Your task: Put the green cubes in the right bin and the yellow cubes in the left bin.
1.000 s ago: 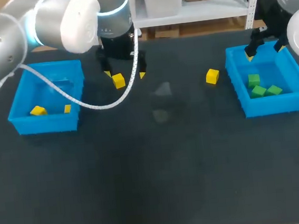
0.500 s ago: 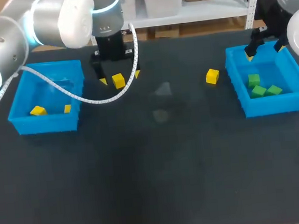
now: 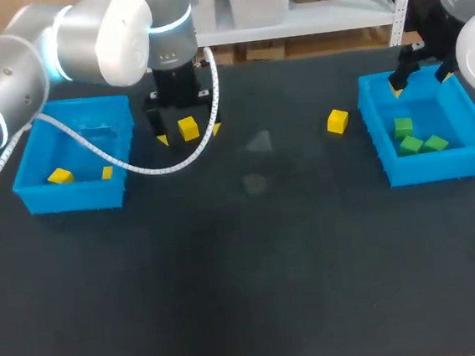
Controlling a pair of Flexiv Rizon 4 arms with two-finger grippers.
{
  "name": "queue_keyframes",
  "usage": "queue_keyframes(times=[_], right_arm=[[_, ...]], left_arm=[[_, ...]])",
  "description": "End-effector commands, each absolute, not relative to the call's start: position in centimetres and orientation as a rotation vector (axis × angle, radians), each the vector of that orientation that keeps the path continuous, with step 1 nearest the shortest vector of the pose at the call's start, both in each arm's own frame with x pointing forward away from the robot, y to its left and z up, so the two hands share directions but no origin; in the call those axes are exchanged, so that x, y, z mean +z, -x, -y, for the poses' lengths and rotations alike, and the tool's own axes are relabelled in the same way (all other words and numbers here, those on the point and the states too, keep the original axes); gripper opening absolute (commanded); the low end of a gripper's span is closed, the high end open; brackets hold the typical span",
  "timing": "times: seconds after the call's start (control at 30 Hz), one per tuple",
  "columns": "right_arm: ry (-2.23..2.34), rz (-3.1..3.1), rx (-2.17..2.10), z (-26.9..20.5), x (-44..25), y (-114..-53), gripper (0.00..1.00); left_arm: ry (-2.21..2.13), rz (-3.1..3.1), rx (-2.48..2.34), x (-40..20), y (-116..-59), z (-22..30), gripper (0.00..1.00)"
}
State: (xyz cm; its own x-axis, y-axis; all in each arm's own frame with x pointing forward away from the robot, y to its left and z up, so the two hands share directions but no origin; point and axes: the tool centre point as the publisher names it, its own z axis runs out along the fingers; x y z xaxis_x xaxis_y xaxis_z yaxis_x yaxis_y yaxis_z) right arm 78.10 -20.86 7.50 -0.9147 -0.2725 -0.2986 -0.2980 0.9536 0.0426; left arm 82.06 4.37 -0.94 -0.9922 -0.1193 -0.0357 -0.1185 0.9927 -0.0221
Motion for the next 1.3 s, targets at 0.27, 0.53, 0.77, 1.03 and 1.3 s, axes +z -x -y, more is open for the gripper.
queue_keyframes(times=[0.27,0.53,0.77,1.03,1.3], right_arm=[[0.415,-2.807,0.119,20.9,7.5,-77.8,1.0],[0.415,-2.807,0.119,20.9,7.5,-77.8,1.0],[0.415,-2.807,0.119,20.9,7.5,-77.8,1.0],[0.415,-2.807,0.119,20.9,7.5,-77.8,1.0],[0.415,-2.807,0.119,20.9,7.5,-77.8,1.0]], left_arm=[[0.231,-3.1,-0.041,-1.4,-82.6,-4.2,0.0],[-0.097,-2.994,-0.002,0.8,-81.2,-3.4,0.0],[-0.367,-2.794,-0.109,7.2,-76.8,-4.5,0.0],[-0.276,-2.637,-0.009,13.0,-75.3,-11.4,0.0],[-0.054,-2.62,0.095,13.7,-75.4,-18.5,0.0]])
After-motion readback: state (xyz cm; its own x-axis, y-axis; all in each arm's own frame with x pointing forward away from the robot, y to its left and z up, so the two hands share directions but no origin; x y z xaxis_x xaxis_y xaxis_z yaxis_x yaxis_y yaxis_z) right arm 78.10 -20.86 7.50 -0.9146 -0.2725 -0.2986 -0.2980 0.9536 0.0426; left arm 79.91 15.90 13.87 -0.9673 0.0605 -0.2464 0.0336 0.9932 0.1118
